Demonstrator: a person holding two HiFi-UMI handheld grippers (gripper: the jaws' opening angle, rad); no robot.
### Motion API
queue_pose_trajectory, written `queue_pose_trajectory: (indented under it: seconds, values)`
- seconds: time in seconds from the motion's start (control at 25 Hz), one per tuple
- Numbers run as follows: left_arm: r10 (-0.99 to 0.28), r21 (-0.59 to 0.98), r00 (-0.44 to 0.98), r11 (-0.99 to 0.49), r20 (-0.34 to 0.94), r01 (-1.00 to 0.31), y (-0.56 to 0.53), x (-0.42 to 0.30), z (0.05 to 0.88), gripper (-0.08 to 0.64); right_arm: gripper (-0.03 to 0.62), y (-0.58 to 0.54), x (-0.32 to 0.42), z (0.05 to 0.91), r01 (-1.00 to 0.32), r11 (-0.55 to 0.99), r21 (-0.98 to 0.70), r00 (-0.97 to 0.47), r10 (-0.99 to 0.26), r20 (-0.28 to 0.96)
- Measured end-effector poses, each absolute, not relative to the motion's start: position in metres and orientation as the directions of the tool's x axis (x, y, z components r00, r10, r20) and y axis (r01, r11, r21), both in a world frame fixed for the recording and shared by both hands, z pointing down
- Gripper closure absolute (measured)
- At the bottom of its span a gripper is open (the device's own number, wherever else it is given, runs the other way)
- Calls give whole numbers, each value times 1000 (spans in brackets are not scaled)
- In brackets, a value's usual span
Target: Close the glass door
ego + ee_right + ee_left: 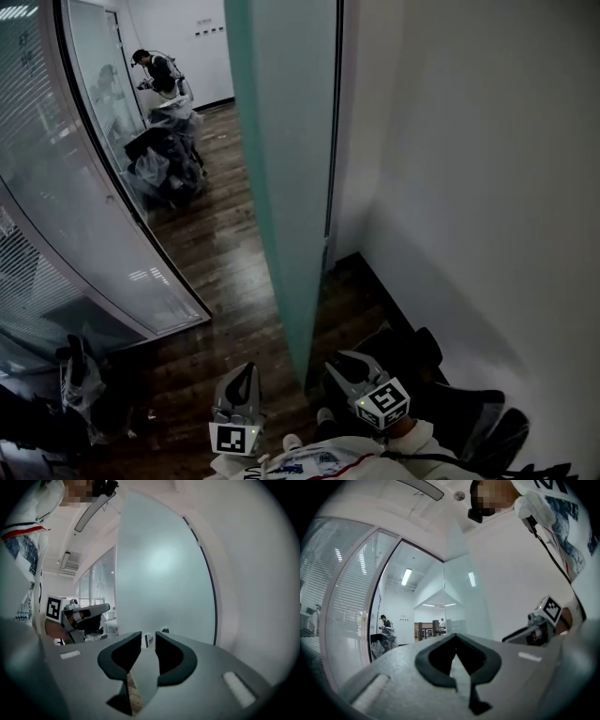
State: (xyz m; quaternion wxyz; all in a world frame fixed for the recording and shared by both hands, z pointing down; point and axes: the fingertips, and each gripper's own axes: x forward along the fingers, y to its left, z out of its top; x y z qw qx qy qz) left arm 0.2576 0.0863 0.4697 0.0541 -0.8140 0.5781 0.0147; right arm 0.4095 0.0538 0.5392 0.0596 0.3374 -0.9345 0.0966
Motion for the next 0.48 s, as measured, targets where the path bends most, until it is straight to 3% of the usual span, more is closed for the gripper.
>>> queue_pose_trajectory:
  seconds: [0.12, 0.48]
  values:
    - [-956, -78, 282, -276, -83, -958, 74, 253, 466, 561, 426, 37, 400, 550, -575, 809, -123, -812, -547, 204]
    - [-990, -122, 129, -122, -58, -985, 66, 231, 463, 561, 378, -3, 367, 582, -390, 917, -78, -907, -368, 203]
